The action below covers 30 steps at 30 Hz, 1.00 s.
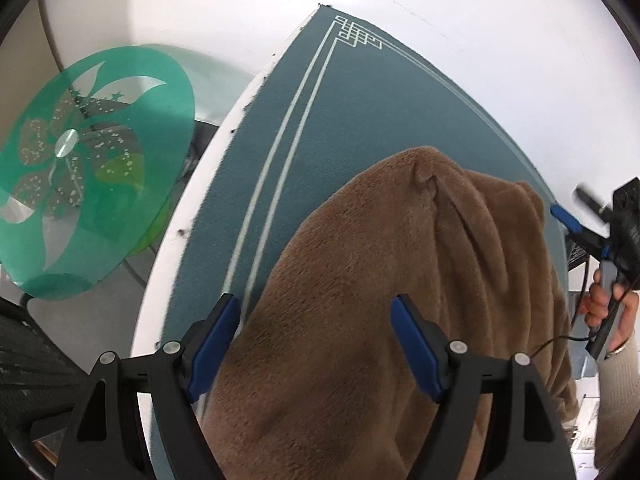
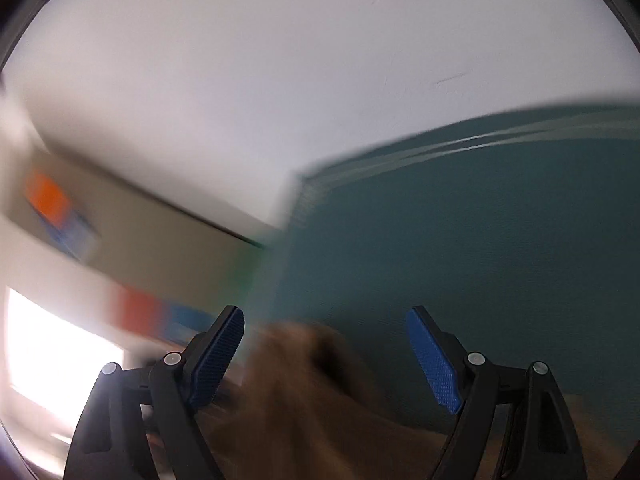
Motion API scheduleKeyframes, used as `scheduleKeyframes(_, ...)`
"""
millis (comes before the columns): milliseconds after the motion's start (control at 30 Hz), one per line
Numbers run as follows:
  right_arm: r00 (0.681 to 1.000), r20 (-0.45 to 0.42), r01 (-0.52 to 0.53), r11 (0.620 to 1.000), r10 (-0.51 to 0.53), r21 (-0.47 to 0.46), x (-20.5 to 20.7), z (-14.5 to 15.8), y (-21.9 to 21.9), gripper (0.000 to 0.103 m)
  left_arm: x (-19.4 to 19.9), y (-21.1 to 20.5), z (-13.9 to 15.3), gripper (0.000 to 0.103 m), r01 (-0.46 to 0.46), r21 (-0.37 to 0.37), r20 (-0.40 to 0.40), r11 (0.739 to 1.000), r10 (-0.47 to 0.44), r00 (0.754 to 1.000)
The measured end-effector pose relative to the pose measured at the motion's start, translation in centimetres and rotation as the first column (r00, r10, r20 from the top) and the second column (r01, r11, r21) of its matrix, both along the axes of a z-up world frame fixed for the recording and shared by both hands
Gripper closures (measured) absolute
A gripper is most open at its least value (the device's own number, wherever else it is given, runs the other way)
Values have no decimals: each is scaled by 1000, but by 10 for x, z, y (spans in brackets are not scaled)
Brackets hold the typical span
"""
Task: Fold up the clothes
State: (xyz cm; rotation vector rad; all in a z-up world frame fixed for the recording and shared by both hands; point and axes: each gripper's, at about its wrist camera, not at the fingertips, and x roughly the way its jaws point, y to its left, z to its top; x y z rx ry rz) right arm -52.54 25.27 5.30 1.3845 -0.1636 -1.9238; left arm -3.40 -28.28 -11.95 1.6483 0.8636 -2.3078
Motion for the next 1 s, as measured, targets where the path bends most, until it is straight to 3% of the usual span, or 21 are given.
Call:
scheduleKeyframes(100, 997, -19, 71, 976, -69, 206, -9, -11, 32, 18, 6, -1, -1, 22, 4, -11, 5, 1000, -4, 1000)
scheduleKeyframes(233, 993, -28, 113, 915, -111, 388, -13, -27, 68, 18, 12, 0, -2, 22, -1, -21, 3, 1000, 1, 1000)
scheduleKeyframes(367, 998, 64, -15, 909, -12, 416, -6, -46, 81, 18, 11, 2, -3, 22, -8, -38, 11, 999, 9, 1000)
scheduleKeyframes(433, 999, 18, -47, 897, 43, 439, -2, -43, 80, 28, 8, 3, -3, 22, -9, -50, 16, 999, 9, 1000)
scheduleKeyframes(467, 998, 3, -58, 895, 63, 443, -3, -40, 79, 44, 8, 4, -2, 22, -8, -53, 17, 999, 9, 1000)
scheduleKeyframes(500, 997, -11, -68, 893, 81, 445, -5, -36, 78, 71, 9, 7, 1, 22, -7, -58, 19, 998, 8, 1000)
scheduleKeyframes(600, 989, -64, -90, 882, 135, 463, -10, -24, 76, 87, 10, 9, 4, 22, -7, -65, 21, 998, 8, 1000)
scheduleKeyframes(667, 979, -164, -22, 865, 120, 501, -19, -9, 83, 90, 10, 8, 3, 22, -10, -67, 21, 998, 11, 1000)
scheduleKeyframes(767, 965, -261, 132, 860, 2, 494, -26, 4, 100, 90, 10, 9, 3, 22, -20, -71, 21, 997, 21, 1000)
scheduleKeyframes(900, 965, -257, 102, 829, 52, 550, -32, -10, 98, 89, 10, 13, 5, 22, -19, -86, 32, 996, 22, 999)
scheduleKeyframes(933, 966, -256, 105, 833, 45, 543, -33, -9, 100, 89, 10, 13, 6, 22, -18, -86, 36, 996, 21, 999)
scheduleKeyframes(1000, 966, -258, 131, 848, 8, 514, -34, -3, 110, 80, 13, 12, 8, 22, -22, -78, 44, 997, 25, 999)
